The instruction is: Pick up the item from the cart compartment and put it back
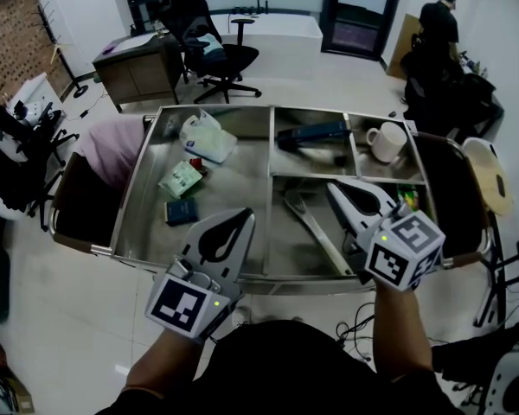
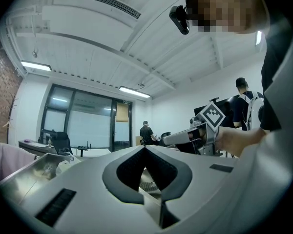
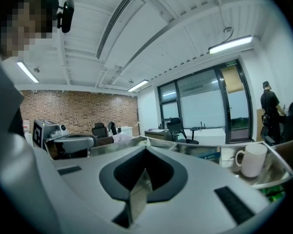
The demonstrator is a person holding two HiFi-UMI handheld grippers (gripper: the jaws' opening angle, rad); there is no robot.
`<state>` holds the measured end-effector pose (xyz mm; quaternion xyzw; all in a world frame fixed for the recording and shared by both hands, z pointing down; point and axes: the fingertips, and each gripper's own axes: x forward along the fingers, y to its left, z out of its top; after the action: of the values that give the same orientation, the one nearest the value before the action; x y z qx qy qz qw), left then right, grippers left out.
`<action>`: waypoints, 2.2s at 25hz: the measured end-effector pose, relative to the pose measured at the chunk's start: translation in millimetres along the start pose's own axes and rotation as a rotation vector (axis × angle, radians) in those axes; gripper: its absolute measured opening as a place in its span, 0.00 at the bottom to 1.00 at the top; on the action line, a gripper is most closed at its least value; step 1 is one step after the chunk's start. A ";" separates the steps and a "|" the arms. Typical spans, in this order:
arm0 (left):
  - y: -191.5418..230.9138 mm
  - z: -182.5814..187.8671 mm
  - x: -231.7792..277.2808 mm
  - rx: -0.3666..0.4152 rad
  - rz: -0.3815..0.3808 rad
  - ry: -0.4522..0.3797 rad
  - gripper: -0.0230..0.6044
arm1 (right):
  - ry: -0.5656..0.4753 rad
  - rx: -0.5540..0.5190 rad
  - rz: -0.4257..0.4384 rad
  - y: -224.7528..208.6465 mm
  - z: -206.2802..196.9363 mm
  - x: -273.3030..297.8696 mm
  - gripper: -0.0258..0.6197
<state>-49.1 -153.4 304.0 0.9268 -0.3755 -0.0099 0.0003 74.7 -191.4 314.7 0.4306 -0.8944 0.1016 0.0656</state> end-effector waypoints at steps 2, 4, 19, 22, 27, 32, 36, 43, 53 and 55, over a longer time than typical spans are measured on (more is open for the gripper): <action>-1.1 -1.6 1.2 0.001 -0.001 0.005 0.04 | -0.011 0.000 -0.004 0.5 0.0 -0.8 0.06; -2.8 -2.0 1.7 0.003 -0.003 0.005 0.04 | -0.015 0.000 -0.004 0.9 -1.5 -1.5 0.06; -19.8 7.6 9.8 0.033 -0.030 -0.002 0.04 | -0.230 0.050 -0.021 4.9 24.2 -46.1 0.06; -25.9 9.9 9.1 0.048 -0.038 -0.007 0.04 | -0.255 0.062 -0.029 6.0 25.2 -60.6 0.06; -36.1 7.3 7.4 0.046 -0.048 0.004 0.04 | -0.275 0.089 -0.042 6.5 20.4 -83.6 0.06; -40.6 0.5 5.5 0.041 -0.043 0.016 0.04 | -0.280 0.072 -0.050 14.2 13.8 -100.1 0.06; -46.5 -4.2 4.3 0.035 -0.046 0.020 0.04 | -0.237 0.035 -0.058 23.3 -2.8 -105.8 0.06; -60.9 -11.2 3.8 0.030 -0.066 0.031 0.04 | -0.166 0.040 -0.056 30.7 -35.6 -107.7 0.06; -66.4 -13.9 1.4 0.028 -0.064 0.042 0.04 | -0.152 0.003 -0.040 33.8 -39.5 -105.0 0.06; -67.6 -12.0 1.0 0.034 -0.068 0.040 0.04 | -0.141 0.006 -0.036 35.3 -43.3 -102.3 0.06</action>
<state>-1.1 -105.7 315.4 0.9388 -0.3441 0.0147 -0.0082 111.8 -82.1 331.3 0.4529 -0.8886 0.0724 0.0032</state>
